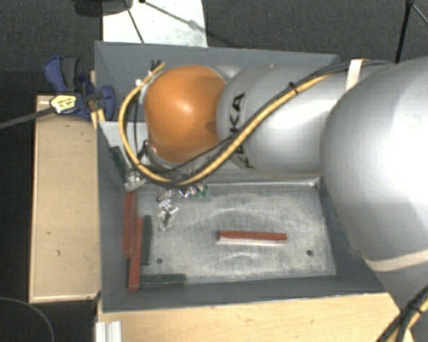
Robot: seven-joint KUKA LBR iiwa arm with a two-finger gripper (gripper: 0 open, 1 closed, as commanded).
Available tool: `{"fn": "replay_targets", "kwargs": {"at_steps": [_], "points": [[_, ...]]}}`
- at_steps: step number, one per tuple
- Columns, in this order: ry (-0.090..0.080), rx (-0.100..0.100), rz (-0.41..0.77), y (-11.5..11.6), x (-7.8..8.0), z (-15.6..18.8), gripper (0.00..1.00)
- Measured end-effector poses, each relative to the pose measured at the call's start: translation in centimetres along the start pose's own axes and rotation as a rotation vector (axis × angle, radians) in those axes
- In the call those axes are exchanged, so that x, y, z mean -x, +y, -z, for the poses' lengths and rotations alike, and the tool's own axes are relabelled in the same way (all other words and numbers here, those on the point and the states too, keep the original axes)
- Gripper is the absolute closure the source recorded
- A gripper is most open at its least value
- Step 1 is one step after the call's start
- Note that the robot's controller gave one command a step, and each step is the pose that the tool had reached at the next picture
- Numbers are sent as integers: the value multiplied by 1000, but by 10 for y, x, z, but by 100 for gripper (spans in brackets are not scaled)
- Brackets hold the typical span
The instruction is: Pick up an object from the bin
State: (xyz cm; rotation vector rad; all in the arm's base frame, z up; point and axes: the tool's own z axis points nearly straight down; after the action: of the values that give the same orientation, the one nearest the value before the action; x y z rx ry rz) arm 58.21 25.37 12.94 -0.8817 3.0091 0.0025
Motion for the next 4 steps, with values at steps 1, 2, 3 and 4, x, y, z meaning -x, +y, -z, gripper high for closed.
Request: {"fn": "replay_targets", "kwargs": {"at_steps": [1, 2, 3, 4], "points": [[1, 0, 241, 2, -8, -44, 0], [-3, 0, 798, 7, -12, -56, 100], [-3, 1, 796, 7, -12, -56, 100], [0, 3, 795, 8, -14, -52, 100]]}}
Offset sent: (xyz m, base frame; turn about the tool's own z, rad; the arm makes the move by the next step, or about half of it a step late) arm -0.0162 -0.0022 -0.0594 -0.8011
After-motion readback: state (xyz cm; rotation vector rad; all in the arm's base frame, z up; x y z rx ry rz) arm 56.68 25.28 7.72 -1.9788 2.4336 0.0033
